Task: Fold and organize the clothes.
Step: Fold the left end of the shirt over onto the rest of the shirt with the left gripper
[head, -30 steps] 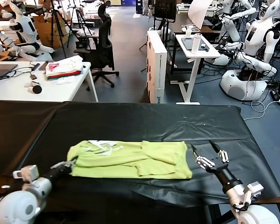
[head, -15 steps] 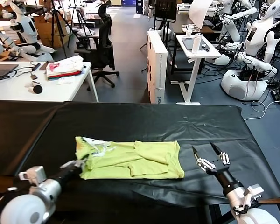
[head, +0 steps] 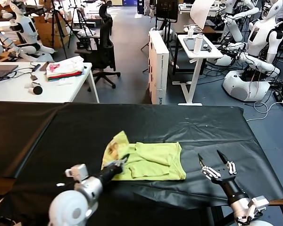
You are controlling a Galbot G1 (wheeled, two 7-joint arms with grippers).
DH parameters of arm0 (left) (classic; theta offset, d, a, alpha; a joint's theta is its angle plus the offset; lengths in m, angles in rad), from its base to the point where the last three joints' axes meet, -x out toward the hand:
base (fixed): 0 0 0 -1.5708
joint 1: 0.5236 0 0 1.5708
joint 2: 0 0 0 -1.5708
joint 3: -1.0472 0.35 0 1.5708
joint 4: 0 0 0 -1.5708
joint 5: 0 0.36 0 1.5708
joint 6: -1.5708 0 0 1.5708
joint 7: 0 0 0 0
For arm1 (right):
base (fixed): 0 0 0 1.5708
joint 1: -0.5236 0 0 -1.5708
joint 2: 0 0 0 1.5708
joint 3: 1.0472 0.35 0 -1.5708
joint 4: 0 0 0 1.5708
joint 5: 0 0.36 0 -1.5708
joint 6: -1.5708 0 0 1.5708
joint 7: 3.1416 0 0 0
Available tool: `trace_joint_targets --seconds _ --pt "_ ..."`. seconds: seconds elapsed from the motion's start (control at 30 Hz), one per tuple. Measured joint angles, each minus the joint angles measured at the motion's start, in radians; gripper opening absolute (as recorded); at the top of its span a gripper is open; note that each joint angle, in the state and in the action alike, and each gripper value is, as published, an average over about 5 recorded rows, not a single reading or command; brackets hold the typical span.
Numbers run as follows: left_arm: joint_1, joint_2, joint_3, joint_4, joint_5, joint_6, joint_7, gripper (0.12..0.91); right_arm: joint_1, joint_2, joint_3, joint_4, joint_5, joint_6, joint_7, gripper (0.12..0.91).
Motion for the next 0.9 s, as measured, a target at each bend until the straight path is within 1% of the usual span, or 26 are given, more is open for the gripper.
trace_joint_targets --seconds 0.1,0.37,0.63,0.9 --pt "-0.027 -0.034 0.035 0.021 0.013 0.0 -0.007 0.18 0.003 0.006 -0.004 -0.007 -0.004 0.001 0.0 0.907" --pt "-0.05 -0.115 0.109 0.069 0.047 -0.002 -0.007 0.18 0.009 0.012 -0.006 -0.018 -0.009 0.002 0.0 0.907" --pt "-0.074 -0.173 0.146 0.114 0.059 -0.008 -0.005 0.18 0.007 0.024 -0.007 -0.026 -0.022 0.005 -0.001 0.907" --pt "-0.085 -0.231 0.174 0.159 0.073 -0.014 -0.001 0.18 0.009 0.025 -0.006 -0.031 -0.023 0.006 -0.002 0.907"
